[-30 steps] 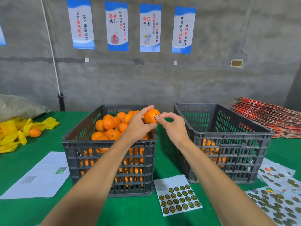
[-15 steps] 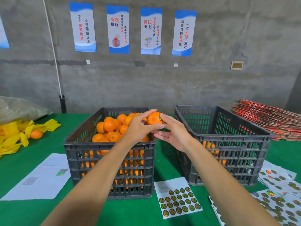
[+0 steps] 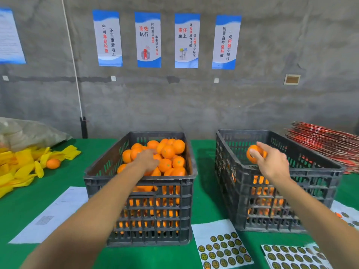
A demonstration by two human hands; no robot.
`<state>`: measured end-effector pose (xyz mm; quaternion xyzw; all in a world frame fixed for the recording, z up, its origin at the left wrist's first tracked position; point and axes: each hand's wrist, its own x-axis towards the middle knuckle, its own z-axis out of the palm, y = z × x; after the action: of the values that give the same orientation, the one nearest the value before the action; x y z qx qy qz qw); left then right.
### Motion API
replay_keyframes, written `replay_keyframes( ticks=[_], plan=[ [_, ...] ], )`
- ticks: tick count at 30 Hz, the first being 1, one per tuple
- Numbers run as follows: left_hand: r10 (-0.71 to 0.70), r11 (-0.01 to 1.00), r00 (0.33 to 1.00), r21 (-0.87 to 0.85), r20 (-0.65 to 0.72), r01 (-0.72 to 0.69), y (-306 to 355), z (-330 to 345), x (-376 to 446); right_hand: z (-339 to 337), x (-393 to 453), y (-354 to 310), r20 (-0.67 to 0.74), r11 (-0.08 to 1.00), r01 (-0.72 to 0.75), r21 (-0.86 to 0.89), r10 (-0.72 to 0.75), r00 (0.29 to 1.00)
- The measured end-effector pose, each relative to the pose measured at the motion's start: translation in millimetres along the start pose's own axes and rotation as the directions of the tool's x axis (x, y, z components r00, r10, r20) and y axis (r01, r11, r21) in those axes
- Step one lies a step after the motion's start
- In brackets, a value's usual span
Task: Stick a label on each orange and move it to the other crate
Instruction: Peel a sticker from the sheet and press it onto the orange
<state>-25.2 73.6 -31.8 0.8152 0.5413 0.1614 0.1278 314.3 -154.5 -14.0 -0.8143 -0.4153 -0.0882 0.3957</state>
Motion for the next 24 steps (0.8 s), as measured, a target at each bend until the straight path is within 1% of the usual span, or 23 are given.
replay_keyframes(
  ticks=[1,3,4,6,9,11,13,15,16,18,20,21,22,23,24],
  plan=[
    [-0.068,0.995,0.993,0.085,0.095,0.060,-9.9,-0.7,4.9,-0.4,-0.1,7.3,0.005,0.999,0.006,-0.037,-0.005,1.000],
    [-0.148,0.979,0.960,0.172,0.237,0.108,-18.3,-1.8,8.8,2.4,1.6,11.4,0.031,0.998,0.026,-0.056,-0.024,0.999],
    [-0.164,0.975,0.949,0.189,0.271,0.114,-19.2,-1.6,10.6,4.0,3.0,10.2,0.054,0.998,0.025,-0.060,-0.021,0.998],
    [-0.171,0.971,0.940,0.213,0.294,0.110,-18.1,0.0,13.6,6.2,5.0,7.4,0.092,0.997,0.015,-0.082,-0.007,0.996],
    [-0.182,0.962,0.946,0.248,0.267,0.115,-19.7,0.0,16.3,5.7,6.7,7.8,0.090,0.996,0.027,-0.088,-0.019,0.996],
    [-0.213,0.953,0.950,0.265,0.229,0.149,-20.7,-2.4,15.9,5.7,6.8,10.6,0.079,0.997,0.020,-0.073,-0.014,0.997],
    [-0.228,0.938,0.957,0.305,0.177,0.167,-16.0,-4.3,12.1,5.4,5.7,13.0,0.081,0.999,0.008,-0.046,-0.004,0.997],
    [-0.199,0.925,0.975,0.348,0.101,0.153,-6.6,-6.0,6.6,4.4,3.6,13.7,0.083,0.999,0.012,-0.043,-0.009,0.996],
    [-0.173,0.930,0.984,0.335,0.040,0.150,-1.3,-7.5,3.4,3.8,3.0,13.4,0.082,0.999,0.020,-0.046,-0.016,0.997],
    [-0.100,0.969,0.988,0.213,-0.114,0.123,9.6,-11.7,-2.5,3.0,0.7,13.1,0.074,0.998,0.047,-0.035,-0.044,0.996],
    [-0.048,0.999,0.964,-0.007,-0.262,0.048,25.0,-14.5,-7.6,2.6,-3.4,13.2,0.077,0.997,0.079,-0.008,-0.078,0.994],
    [-0.050,0.989,0.951,-0.151,-0.306,0.003,34.8,-14.9,-11.3,3.2,-5.9,12.4,0.089,0.994,0.105,0.011,-0.105,0.990],
    [-0.066,0.952,0.948,-0.303,-0.313,-0.034,45.3,-14.6,-15.1,4.1,-9.0,10.2,0.111,0.990,0.133,0.040,-0.136,0.984],
    [-0.078,0.900,0.956,-0.432,-0.284,-0.055,55.7,-12.9,-19.6,4.8,-13.8,5.8,0.139,0.983,0.161,0.085,-0.172,0.975],
    [-0.079,0.851,0.966,-0.521,-0.244,-0.062,65.2,-9.6,-23.6,6.4,-20.3,-0.1,0.159,0.970,0.196,0.143,-0.218,0.963]
  ],
)
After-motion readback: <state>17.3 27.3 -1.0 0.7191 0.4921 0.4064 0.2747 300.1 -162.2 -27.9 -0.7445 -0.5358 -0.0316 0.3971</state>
